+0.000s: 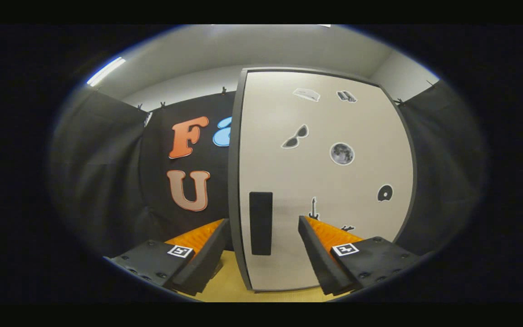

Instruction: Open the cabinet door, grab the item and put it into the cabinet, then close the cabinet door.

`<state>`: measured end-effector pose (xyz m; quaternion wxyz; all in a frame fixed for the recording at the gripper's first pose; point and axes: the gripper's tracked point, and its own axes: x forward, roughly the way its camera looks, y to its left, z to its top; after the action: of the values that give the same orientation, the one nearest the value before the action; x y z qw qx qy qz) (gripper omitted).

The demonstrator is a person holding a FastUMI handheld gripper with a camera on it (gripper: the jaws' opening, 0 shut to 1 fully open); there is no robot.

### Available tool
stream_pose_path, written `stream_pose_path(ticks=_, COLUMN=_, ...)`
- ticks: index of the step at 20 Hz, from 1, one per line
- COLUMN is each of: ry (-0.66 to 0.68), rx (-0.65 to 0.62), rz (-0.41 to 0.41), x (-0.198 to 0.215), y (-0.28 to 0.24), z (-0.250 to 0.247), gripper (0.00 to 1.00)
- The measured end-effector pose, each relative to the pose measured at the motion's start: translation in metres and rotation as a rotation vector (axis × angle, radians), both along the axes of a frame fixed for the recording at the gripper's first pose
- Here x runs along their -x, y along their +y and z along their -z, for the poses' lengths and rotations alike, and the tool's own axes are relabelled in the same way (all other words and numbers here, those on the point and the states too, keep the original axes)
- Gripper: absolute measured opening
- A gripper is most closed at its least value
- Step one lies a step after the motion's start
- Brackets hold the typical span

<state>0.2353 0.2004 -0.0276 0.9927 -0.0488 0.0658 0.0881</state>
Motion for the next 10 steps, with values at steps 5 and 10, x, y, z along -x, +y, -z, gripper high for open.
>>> stream_pose_path(ticks=5, ry=0.091, rx=-0.021, rz=0.016, x=-0.036, y=0.013, z=0.038, gripper=0.93)
stream_pose_path(ticks=10, ry=0.053, rx=-0.021, rz=0.064, x=-0.037, y=0.012, z=0.034, gripper=0.63)
